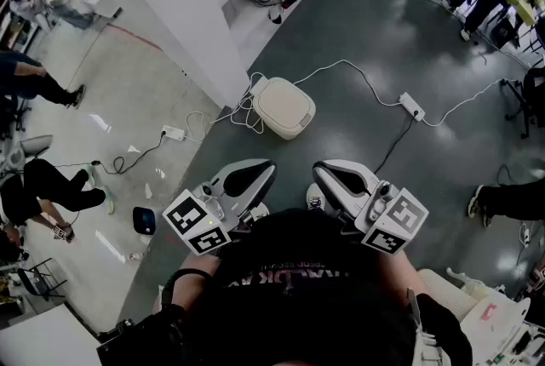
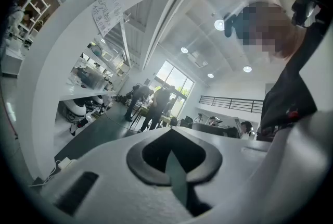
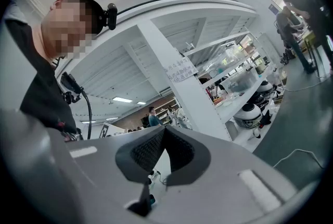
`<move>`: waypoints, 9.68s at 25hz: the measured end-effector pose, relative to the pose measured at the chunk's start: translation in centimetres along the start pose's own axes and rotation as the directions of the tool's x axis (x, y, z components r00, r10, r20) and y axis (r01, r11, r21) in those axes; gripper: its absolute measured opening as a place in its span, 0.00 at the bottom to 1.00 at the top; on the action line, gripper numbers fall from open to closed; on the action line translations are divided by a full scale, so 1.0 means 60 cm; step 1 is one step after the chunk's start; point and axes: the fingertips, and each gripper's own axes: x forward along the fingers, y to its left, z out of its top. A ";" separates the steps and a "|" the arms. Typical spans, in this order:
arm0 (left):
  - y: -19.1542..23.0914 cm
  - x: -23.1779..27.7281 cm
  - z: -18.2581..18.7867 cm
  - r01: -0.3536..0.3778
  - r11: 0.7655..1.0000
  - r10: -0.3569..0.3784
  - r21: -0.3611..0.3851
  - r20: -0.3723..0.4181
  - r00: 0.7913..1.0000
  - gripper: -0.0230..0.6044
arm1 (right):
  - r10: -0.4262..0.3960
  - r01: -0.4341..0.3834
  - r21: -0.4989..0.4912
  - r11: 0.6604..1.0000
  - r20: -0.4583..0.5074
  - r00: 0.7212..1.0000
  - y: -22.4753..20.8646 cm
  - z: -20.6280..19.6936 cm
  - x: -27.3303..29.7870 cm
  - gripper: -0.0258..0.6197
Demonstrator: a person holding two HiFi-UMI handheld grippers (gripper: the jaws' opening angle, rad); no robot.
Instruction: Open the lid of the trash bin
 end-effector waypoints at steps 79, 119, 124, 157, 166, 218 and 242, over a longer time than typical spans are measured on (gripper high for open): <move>0.005 0.228 -0.110 -0.210 0.972 0.225 0.102 -0.170 0.959 0.04 | -0.038 0.042 0.013 0.999 -0.211 0.977 -0.374 -0.039 -0.075 0.05; 0.191 0.219 -0.316 0.084 0.996 -0.084 -0.022 -0.496 0.864 0.04 | -0.338 0.532 0.280 0.799 -0.523 0.783 -0.768 -0.528 0.047 0.17; 0.253 0.214 -0.350 0.090 0.996 -0.078 -0.001 -0.515 0.854 0.04 | -0.323 0.596 0.304 0.744 -0.617 0.718 -0.806 -0.637 0.059 0.21; 0.361 0.119 -0.465 -0.053 0.991 -0.025 -0.125 -0.548 0.836 0.04 | -0.405 0.793 0.327 0.514 -0.723 0.560 -0.949 -0.839 0.095 0.24; 0.365 0.106 -0.470 -0.071 0.988 -0.014 -0.135 -0.544 0.839 0.04 | -0.406 0.787 0.319 0.527 -0.719 0.564 -0.948 -0.836 0.098 0.24; 0.034 0.141 0.040 -0.100 0.992 0.099 0.074 0.014 0.995 0.04 | 0.117 -0.124 -0.061 0.990 -0.101 0.988 -0.111 0.073 -0.001 0.05; 0.057 0.144 0.033 -0.108 0.994 0.108 0.032 0.000 0.994 0.04 | 0.106 -0.102 0.050 0.994 -0.093 0.990 -0.141 0.063 0.011 0.05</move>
